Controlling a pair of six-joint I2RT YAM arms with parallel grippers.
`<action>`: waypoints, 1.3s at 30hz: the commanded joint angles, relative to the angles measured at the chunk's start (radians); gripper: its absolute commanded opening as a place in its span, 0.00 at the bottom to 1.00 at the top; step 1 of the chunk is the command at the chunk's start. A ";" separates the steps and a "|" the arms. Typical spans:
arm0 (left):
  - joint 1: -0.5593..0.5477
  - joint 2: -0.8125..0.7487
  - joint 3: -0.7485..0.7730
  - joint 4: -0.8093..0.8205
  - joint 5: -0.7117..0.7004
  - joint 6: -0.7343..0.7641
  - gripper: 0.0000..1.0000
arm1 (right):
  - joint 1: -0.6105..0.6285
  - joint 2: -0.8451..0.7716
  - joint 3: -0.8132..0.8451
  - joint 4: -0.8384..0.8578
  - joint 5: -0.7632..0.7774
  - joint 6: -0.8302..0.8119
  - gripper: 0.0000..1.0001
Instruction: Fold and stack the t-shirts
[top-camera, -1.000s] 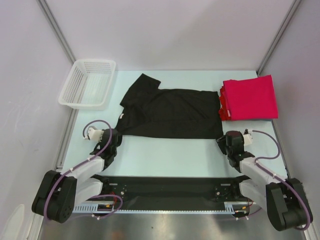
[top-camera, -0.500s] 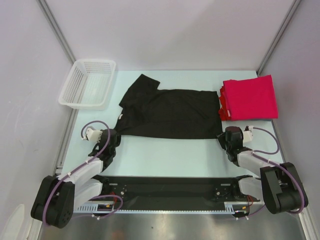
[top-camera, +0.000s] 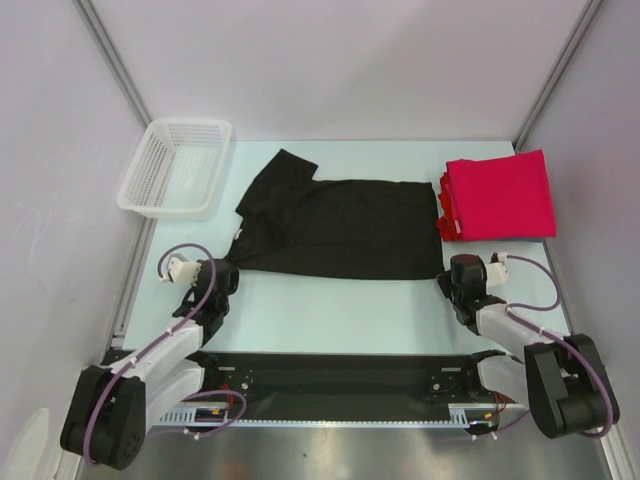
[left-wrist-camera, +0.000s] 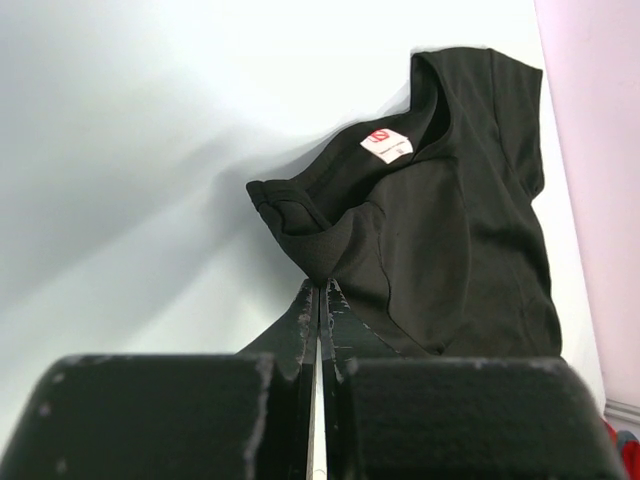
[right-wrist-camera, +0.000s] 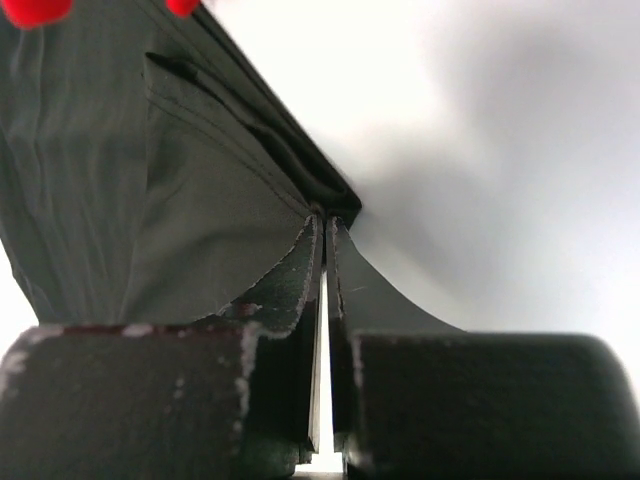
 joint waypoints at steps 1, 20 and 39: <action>0.013 -0.026 -0.017 -0.028 -0.026 0.025 0.00 | 0.027 -0.105 0.007 -0.094 0.060 0.017 0.00; 0.013 -0.218 -0.132 -0.200 0.012 0.022 0.00 | 0.051 -0.469 -0.112 -0.484 0.035 0.145 0.00; 0.013 -0.260 0.346 -0.557 -0.018 0.142 0.00 | 0.007 -0.417 0.402 -0.733 0.072 0.043 0.00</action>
